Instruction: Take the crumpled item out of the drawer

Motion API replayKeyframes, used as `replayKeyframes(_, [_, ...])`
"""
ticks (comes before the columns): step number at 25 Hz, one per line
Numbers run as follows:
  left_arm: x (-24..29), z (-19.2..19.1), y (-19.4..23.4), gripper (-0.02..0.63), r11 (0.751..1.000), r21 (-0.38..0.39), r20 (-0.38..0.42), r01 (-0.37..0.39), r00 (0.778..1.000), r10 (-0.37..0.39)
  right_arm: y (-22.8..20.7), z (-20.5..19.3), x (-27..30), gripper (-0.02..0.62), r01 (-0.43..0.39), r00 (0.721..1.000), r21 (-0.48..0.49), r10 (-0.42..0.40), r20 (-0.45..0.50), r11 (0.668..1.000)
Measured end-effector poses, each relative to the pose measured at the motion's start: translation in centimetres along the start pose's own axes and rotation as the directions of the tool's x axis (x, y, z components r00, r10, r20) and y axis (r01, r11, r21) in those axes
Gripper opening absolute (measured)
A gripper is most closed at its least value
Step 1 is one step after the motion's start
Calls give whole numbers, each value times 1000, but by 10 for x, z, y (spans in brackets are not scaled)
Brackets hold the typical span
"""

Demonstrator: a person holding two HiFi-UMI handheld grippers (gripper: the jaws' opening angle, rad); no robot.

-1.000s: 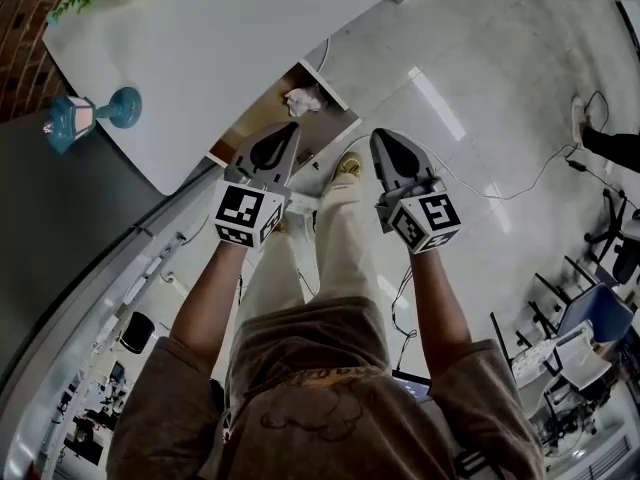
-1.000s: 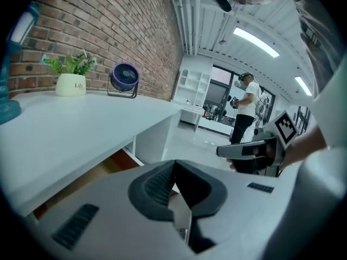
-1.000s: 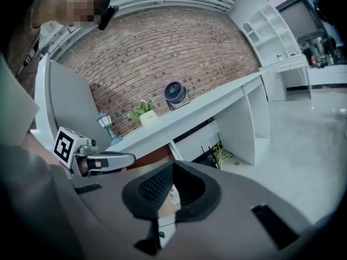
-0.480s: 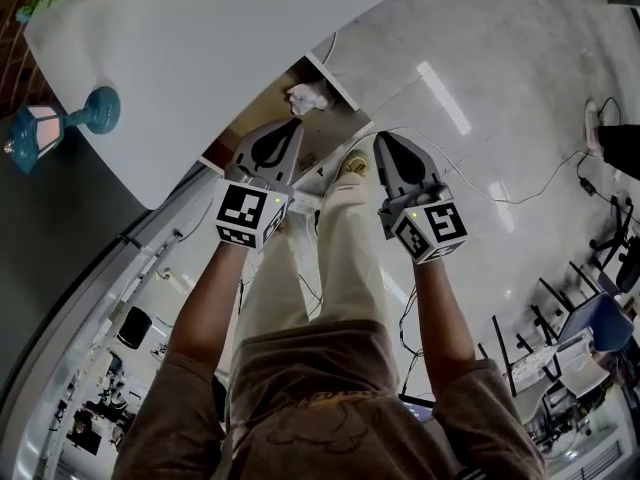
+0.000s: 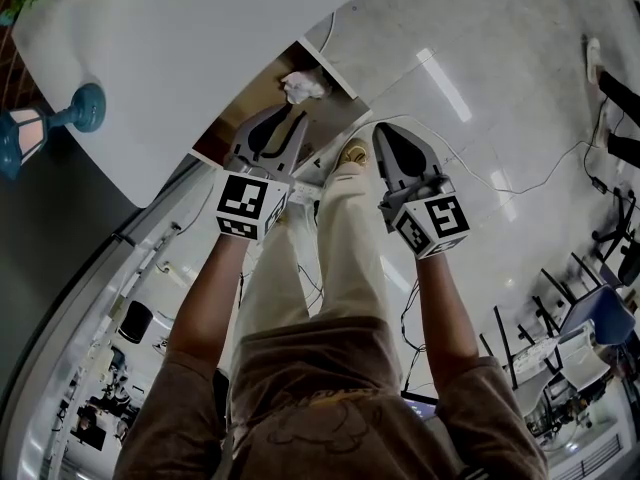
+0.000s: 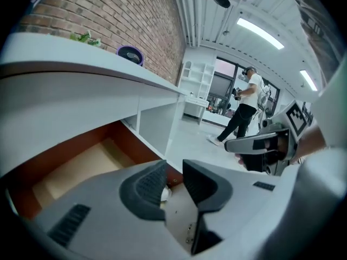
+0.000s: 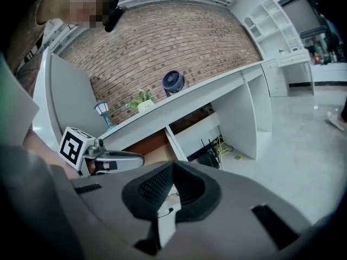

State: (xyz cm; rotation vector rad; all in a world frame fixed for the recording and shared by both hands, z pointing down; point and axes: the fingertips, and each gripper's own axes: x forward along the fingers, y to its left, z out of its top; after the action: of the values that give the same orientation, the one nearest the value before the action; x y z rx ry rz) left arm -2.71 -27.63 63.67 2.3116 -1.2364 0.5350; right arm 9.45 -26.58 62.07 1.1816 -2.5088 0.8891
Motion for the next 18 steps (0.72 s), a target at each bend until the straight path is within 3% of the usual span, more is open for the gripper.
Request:
replayKeyframes(5, [5,-5,-4,145,1000,-12,-25,19,1000,-19,-3,-2,-4,-3,7,1000,0,-7,-2,1000])
replayKeyframes(13, [11,-16,-8,300,998,9,-88,64,994,-63,-1,-6,-5,-3,2,1000,-3,-2,-14,1000])
replayKeyframes(18, [13,-21,-4,385,998,20,-107,52,993,-49,-4,-7,-5,-3,5,1000,-2,-5,-17,1000])
